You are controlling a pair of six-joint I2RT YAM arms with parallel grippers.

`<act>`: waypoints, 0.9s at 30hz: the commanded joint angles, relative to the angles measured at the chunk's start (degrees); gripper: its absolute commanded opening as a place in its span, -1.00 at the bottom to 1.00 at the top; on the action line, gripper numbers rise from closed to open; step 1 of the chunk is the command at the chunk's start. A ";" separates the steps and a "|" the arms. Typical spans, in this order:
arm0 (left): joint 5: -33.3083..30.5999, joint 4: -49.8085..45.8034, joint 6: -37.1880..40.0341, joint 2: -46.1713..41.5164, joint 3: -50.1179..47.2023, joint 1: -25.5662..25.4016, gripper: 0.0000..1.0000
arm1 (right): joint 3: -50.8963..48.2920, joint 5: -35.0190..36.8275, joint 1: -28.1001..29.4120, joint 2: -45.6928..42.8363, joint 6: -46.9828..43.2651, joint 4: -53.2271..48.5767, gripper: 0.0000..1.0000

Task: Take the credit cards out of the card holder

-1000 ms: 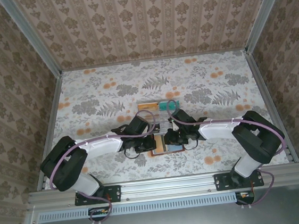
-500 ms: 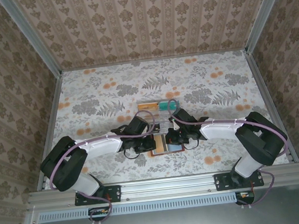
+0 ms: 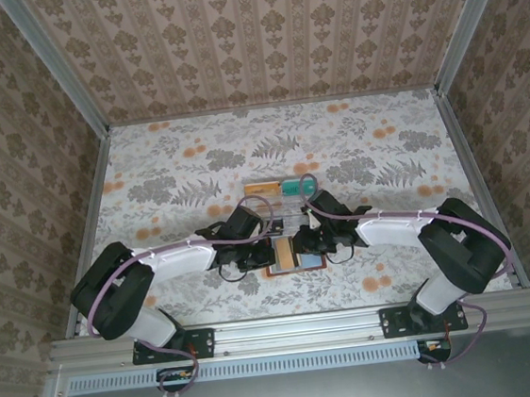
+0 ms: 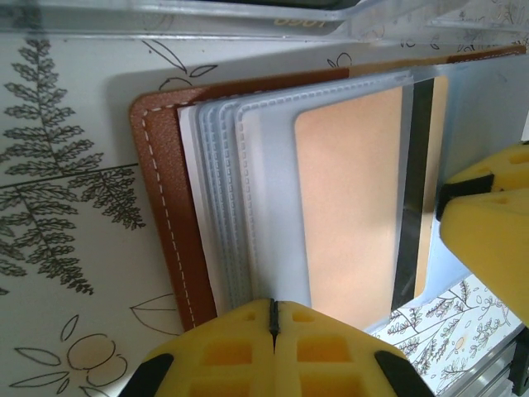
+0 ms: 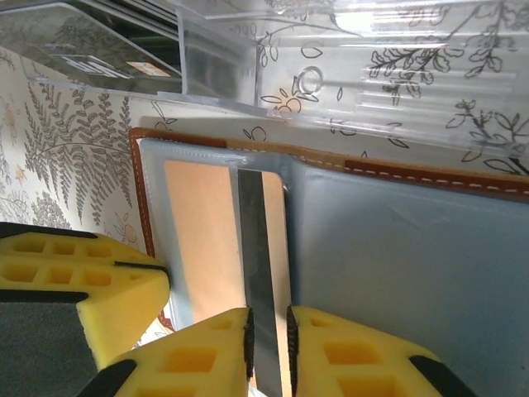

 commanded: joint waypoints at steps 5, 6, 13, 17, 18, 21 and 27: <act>-0.20 -2.18 -0.32 0.58 -0.68 0.29 -1.00 | 0.17 -1.46 0.61 2.97 0.63 2.45 -0.54; -0.20 -2.18 -0.31 0.57 -0.71 0.26 -1.00 | 0.09 -1.47 0.67 3.08 0.62 2.50 -0.55; -0.18 -2.23 -0.32 0.43 -0.82 0.25 -1.00 | -0.66 -1.56 0.70 2.72 0.89 2.62 -0.95; -0.47 -2.70 -0.19 0.07 -0.94 0.30 -1.00 | -1.78 -0.58 0.20 1.05 0.29 1.16 -1.00; -0.55 -2.87 -0.09 -0.01 -1.02 0.33 -1.00 | -2.30 -0.39 -0.13 0.53 0.00 0.88 -1.00; -0.65 -3.23 0.03 -0.43 -1.11 0.39 -1.00 | -3.77 -0.01 -1.50 -1.52 -0.63 -0.39 -1.00; -0.70 -3.61 0.29 -1.20 -1.35 0.65 -1.00 | -6.62 0.57 -4.69 -7.29 -2.81 -3.82 -1.00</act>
